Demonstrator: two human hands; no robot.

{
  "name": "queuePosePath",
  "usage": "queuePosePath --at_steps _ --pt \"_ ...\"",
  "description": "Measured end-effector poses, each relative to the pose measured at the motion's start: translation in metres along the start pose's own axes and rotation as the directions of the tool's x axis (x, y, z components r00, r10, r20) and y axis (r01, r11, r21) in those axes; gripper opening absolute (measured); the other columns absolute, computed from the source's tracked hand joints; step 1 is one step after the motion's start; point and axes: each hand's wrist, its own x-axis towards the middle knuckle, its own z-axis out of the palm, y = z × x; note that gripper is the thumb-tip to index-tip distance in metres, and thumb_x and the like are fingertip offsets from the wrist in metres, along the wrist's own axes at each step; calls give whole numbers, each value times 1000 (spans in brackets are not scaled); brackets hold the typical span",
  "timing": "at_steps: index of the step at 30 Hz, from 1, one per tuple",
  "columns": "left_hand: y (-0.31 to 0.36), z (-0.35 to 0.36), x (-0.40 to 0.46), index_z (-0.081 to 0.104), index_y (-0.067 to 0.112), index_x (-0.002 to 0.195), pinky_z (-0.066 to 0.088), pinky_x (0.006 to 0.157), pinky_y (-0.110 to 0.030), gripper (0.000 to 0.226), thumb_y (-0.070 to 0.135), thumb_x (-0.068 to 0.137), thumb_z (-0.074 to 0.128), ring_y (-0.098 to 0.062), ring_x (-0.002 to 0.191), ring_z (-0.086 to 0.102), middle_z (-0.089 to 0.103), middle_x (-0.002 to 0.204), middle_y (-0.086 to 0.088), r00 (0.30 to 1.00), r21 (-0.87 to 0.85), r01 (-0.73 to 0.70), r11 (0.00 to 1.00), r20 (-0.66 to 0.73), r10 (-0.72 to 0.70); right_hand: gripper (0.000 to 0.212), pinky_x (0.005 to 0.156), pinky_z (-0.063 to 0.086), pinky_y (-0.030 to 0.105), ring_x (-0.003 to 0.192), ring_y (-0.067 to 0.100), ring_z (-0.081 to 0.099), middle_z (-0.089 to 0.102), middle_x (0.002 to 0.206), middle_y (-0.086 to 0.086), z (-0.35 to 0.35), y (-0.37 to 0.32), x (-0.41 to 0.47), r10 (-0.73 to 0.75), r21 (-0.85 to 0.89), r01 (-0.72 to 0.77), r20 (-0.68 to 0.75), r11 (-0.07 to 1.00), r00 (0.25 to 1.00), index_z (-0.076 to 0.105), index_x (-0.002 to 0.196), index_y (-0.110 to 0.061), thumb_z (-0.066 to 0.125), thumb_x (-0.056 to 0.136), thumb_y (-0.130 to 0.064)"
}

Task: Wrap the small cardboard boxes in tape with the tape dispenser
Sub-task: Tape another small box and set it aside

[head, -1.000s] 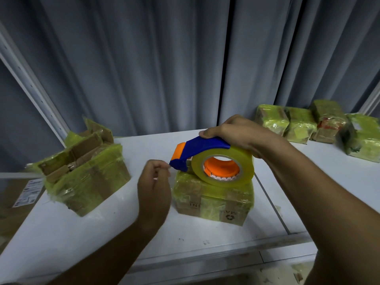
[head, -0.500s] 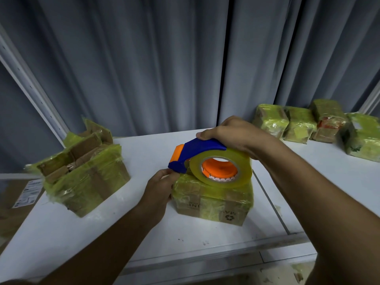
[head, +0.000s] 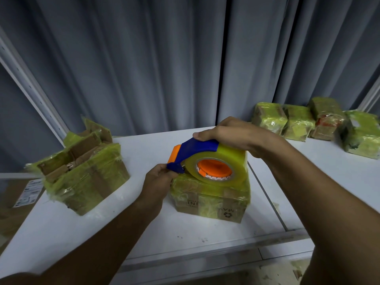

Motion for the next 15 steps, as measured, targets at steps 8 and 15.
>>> queuePosePath --at_steps 8,15 --pt "0 8 0 61 14 103 49 64 -25 23 -2 90 53 -16 87 62 65 101 -6 987 84 -69 994 -138 80 46 70 63 33 73 19 76 78 82 -1 -9 6 -3 -5 -43 4 -31 999 999 75 86 -21 76 75 -65" --pt "1 12 -1 60 16 91 50 65 -25 22 -3 91 48 -14 82 57 62 98 -7 973 202 -150 968 -140 181 45 65 60 31 76 21 75 76 87 0 -24 14 -7 1 -82 -4 -38 997 999 73 91 -22 73 78 -64"
